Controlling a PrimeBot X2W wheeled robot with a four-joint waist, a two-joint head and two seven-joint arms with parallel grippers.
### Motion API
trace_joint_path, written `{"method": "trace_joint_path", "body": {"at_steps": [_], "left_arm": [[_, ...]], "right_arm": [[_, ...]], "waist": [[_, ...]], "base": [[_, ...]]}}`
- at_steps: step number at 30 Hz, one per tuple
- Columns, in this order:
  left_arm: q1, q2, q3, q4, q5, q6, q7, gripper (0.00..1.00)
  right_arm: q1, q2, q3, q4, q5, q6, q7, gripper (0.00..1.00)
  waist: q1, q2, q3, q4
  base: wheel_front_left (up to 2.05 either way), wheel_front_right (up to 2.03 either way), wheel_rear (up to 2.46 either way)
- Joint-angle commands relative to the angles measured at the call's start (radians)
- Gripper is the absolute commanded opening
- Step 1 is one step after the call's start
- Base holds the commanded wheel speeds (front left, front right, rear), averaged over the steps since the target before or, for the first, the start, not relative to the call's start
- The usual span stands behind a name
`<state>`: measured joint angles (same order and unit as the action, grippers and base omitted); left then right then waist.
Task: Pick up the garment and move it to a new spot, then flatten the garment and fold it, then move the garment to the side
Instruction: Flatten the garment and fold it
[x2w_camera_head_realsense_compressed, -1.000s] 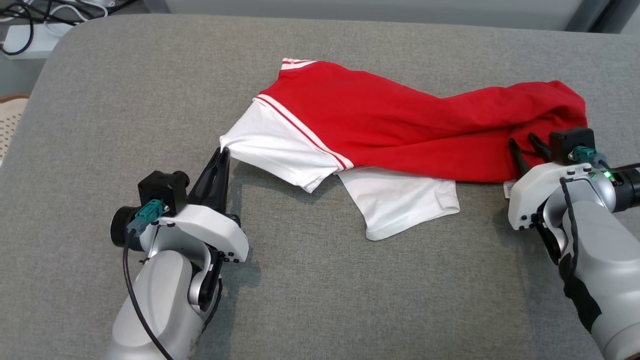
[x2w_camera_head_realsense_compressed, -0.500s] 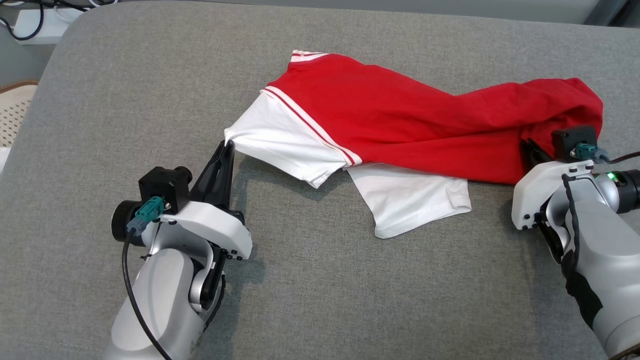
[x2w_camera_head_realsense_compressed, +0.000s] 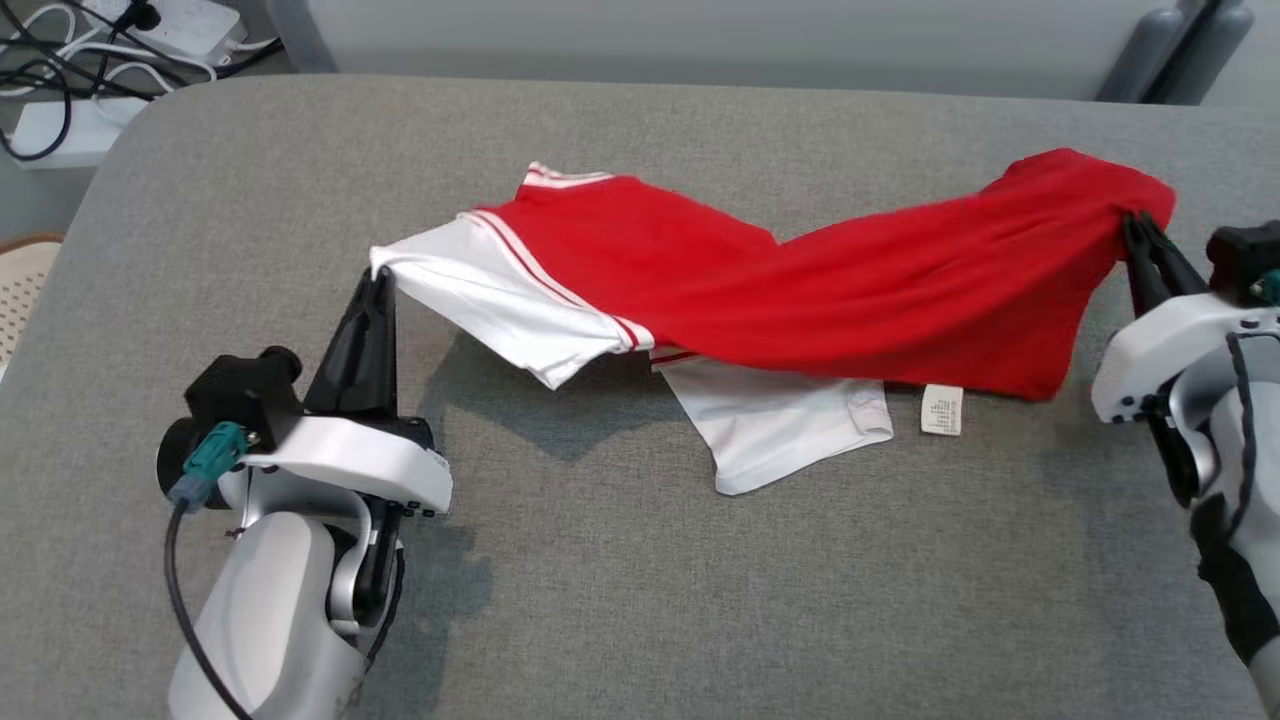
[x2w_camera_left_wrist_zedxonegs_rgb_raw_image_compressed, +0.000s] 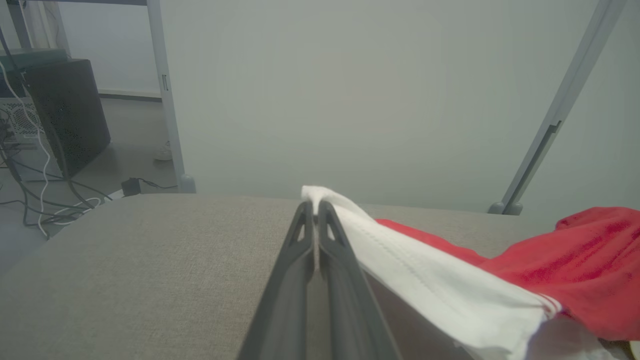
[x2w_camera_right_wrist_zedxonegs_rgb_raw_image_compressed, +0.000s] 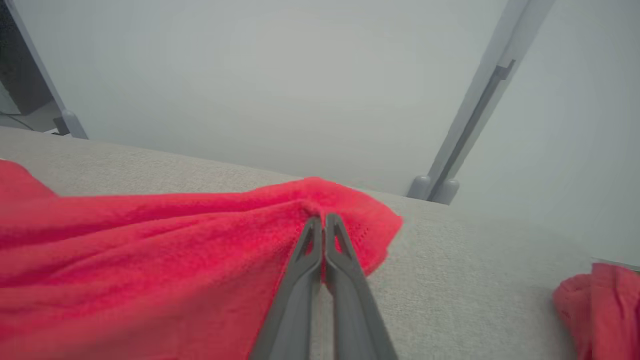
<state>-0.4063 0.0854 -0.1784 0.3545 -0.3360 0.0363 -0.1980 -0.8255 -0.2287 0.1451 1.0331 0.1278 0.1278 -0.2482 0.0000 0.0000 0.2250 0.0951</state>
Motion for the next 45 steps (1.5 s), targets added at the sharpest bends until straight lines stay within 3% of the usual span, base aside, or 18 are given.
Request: {"method": "trace_joint_path", "body": {"at_steps": [1,10,15,22,28,29,30,37,45], "left_arm": [[0.002,0.027,0.043,-0.042,-0.018,0.004,-0.01,0.0],[0.045,0.087,0.123,-0.214,-0.092,-0.004,0.021,0.0],[0.036,0.128,0.142,-0.309,-0.105,-0.001,0.079,0.0],[0.053,0.112,0.116,-0.345,-0.146,-0.005,0.159,0.0],[0.001,0.087,0.07,-0.267,-0.147,-0.035,0.143,0.0],[-0.031,0.078,0.056,-0.227,-0.145,-0.05,0.127,0.0],[-0.046,0.074,0.048,-0.207,-0.143,-0.056,0.12,0.0],[-0.12,0.063,0.03,-0.102,-0.125,-0.076,0.051,0.0],[-0.105,0.082,0.052,-0.057,-0.129,-0.076,0.0,0.0]], "right_arm": [[0.045,-0.017,0.0,-0.055,0.015,0.003,-0.013,0.0],[0.192,-0.124,-0.1,-0.425,0.111,0.003,-0.009,0.0],[0.235,-0.164,-0.107,-0.558,0.175,0.003,0.079,0.0],[0.284,-0.183,0.037,-0.54,0.274,0.003,0.31,0.0],[0.148,-0.139,0.111,-0.361,0.232,0.003,0.257,0.0],[0.092,-0.116,0.121,-0.278,0.209,0.003,0.214,0.32],[0.068,-0.105,0.123,-0.238,0.198,0.003,0.192,1.0],[0.015,-0.053,0.143,-0.1,0.176,0.003,0.065,1.0],[0.171,0.008,0.24,-0.147,0.325,0.003,0.063,1.0]], "waist": [[0.0,0.0,-0.02,-0.018],[0.0,0.0,-0.086,-0.096],[0.0,0.0,-0.125,-0.123],[0.0,0.0,-0.103,-0.138],[0.0,0.0,-0.04,-0.125],[0.0,0.0,-0.021,-0.116],[0.0,0.0,-0.013,-0.111],[0.0,0.0,0.01,-0.101],[0.0,0.0,0.01,-0.132]], "base": [[0.0,0.0,0.0],[0.0,0.0,0.0],[0.0,0.0,0.0],[0.0,0.0,0.0],[0.0,0.0,0.0],[0.0,0.0,0.0],[0.0,0.0,0.0],[0.0,0.0,0.0],[0.0,0.0,0.0]]}}
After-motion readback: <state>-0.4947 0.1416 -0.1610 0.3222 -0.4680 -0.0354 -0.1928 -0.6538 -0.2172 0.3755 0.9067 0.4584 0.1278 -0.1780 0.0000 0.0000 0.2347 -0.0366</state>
